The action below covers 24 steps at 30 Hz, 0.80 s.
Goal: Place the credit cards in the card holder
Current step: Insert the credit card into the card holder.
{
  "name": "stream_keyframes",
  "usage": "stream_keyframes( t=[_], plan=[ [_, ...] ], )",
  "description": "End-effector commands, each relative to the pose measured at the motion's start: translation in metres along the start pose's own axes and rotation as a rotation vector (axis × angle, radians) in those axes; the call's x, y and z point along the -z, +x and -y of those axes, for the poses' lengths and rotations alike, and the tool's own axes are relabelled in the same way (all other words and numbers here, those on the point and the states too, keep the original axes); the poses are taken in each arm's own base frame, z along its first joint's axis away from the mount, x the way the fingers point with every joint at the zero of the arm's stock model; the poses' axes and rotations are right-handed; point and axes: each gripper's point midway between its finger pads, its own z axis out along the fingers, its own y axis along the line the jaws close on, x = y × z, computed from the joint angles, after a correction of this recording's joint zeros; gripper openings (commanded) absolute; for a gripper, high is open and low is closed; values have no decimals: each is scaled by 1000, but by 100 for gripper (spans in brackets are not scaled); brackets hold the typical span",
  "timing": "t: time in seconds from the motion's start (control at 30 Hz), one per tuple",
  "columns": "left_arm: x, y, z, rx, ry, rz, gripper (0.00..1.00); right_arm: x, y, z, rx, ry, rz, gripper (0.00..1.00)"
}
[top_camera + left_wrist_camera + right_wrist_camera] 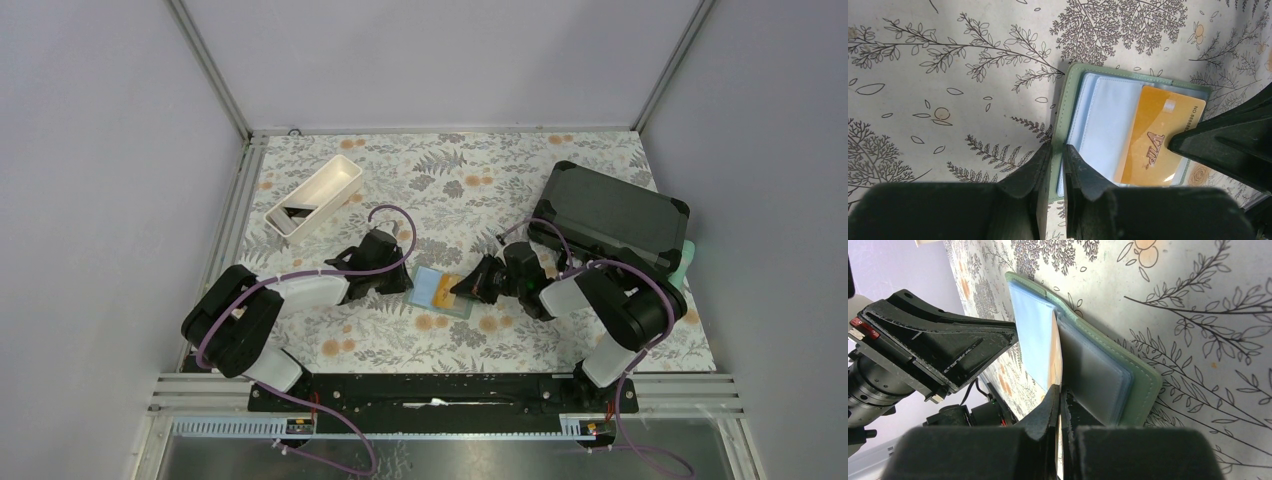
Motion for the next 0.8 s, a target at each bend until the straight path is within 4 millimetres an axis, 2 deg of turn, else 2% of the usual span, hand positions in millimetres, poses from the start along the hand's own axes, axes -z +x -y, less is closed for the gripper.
stream_keyframes(
  t=[0.0, 0.77],
  plan=[
    [3, -11, 13, -16, 46, 32, 16, 4, 9, 15, -29, 50, -13, 0],
    [4, -8, 16, -22, 68, 22, 13, -3, 12, 9, -39, 18, -27, 0]
  ],
)
